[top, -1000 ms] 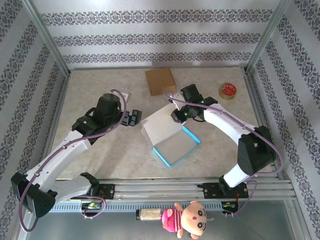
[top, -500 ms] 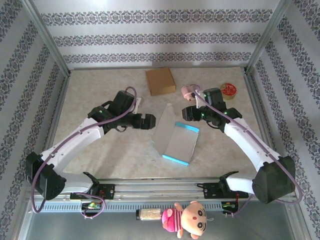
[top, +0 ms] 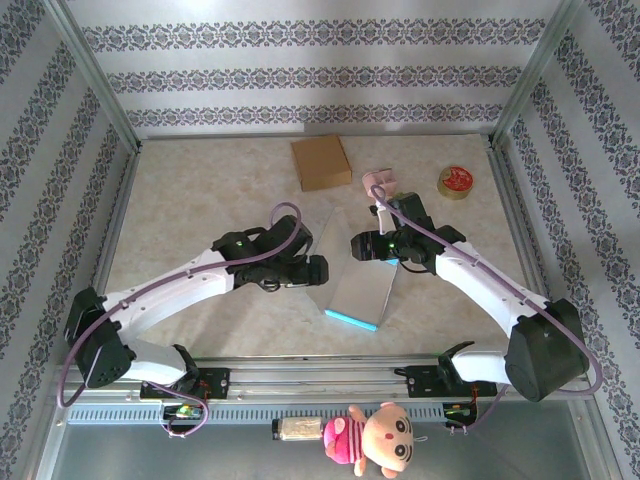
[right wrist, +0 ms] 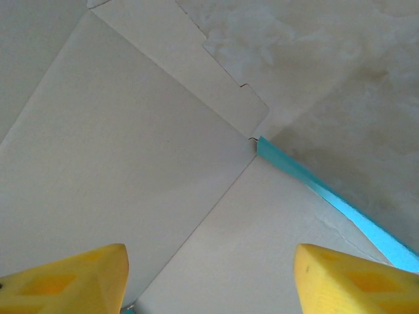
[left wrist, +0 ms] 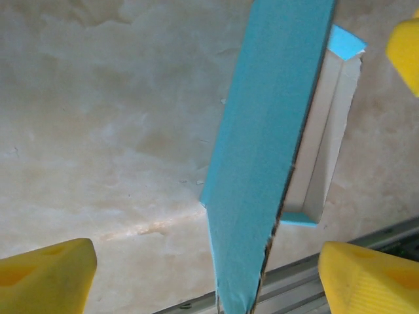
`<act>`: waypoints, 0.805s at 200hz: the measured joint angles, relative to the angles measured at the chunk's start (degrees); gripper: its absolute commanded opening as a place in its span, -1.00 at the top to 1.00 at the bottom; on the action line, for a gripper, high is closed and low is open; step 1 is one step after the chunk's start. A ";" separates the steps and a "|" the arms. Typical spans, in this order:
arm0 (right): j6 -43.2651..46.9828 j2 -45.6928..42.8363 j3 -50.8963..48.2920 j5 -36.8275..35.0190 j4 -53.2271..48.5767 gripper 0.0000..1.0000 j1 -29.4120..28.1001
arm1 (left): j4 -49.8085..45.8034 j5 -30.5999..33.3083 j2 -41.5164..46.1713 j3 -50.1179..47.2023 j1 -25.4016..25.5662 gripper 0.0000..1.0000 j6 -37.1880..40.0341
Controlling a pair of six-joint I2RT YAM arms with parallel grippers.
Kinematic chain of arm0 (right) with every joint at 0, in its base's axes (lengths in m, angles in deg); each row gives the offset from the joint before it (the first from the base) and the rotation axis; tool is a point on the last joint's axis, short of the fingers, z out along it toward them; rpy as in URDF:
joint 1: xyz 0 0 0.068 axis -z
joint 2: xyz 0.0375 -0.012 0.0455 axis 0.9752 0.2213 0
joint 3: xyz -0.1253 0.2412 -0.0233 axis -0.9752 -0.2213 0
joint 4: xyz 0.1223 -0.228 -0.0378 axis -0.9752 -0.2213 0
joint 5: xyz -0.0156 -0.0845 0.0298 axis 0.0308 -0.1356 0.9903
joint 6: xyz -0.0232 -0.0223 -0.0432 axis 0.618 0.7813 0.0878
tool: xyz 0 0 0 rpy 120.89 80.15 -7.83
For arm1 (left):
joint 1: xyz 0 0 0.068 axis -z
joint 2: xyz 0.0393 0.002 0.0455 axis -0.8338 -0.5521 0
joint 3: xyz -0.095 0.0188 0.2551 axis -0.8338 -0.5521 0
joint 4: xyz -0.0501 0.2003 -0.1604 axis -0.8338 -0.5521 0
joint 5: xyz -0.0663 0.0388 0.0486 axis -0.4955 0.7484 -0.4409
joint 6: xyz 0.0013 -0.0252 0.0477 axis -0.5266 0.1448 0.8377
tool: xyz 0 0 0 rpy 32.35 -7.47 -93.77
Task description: Fold the paper box
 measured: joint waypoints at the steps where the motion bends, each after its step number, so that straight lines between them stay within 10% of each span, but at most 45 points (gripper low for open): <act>1: 0.00 0.00 0.00 0.00 0.00 -0.37 0.00 | 0.00 0.04 -0.11 -0.02 0.09 -0.53 -0.46; 161: 0.04 -0.02 -1.73 0.00 0.59 -0.38 0.00 | 13.38 3.28 4.46 -12.66 4.26 0.81 -18.03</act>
